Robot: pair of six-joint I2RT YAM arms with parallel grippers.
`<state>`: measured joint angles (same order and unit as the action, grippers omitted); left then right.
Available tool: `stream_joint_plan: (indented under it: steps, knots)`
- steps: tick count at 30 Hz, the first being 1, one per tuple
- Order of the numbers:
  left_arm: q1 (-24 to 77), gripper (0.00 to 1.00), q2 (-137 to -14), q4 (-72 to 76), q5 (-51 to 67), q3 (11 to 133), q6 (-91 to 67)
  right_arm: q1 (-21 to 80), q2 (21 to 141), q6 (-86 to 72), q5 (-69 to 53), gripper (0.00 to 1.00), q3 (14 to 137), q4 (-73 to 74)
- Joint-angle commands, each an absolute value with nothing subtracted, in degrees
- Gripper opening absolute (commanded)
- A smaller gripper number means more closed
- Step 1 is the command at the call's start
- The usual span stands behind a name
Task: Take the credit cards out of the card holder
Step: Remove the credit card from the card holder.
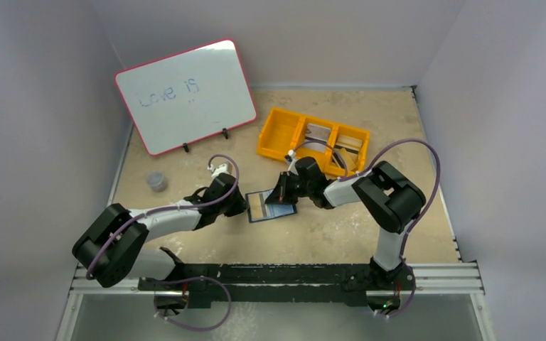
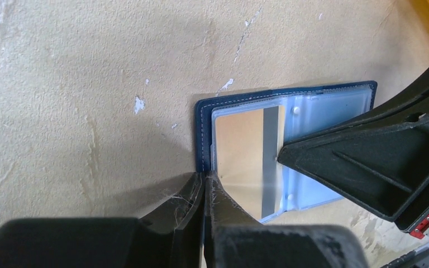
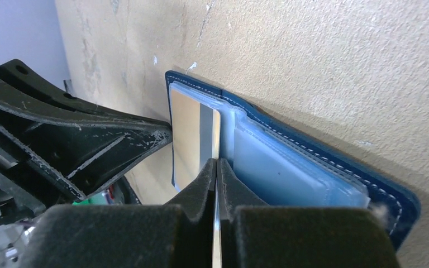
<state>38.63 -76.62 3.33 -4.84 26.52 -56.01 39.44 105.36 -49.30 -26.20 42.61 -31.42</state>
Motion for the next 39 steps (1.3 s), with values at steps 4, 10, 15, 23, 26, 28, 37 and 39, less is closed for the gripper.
stream_joint_plan:
  steps: [4,10,15,23,26,28,37,39]
  knots:
    - [39.3,0.0,-79.0,4.9,-2.0,28.6,-54.7,40.8,106.9,-57.0,-35.8,0.14,40.2,-45.9]
    - [39.3,0.0,-79.7,6.5,-0.8,28.1,-54.1,40.9,108.4,-55.4,-33.7,0.03,42.8,-45.7]
    - [39.2,0.13,-76.1,3.2,-5.1,28.2,-55.0,40.9,104.7,-54.5,-32.1,0.0,41.6,-42.3]
    - [39.3,0.43,-63.0,-1.7,-13.4,26.6,-56.7,38.3,103.3,-61.7,-36.2,0.0,36.8,-51.4]
    - [39.3,0.44,-58.7,-2.1,-14.2,26.4,-57.3,38.0,104.8,-63.1,-36.8,0.0,35.9,-54.5]
    - [39.3,0.46,-56.9,-1.6,-14.0,26.2,-57.4,38.0,105.8,-64.4,-37.2,0.0,35.3,-57.3]
    - [39.3,0.47,-60.9,-0.3,-10.6,26.3,-55.1,37.9,105.4,-61.0,-30.5,0.06,36.4,-49.8]
    - [39.3,0.46,-63.6,2.3,-8.4,26.3,-54.6,38.5,102.4,-56.2,-24.6,0.17,38.7,-38.7]
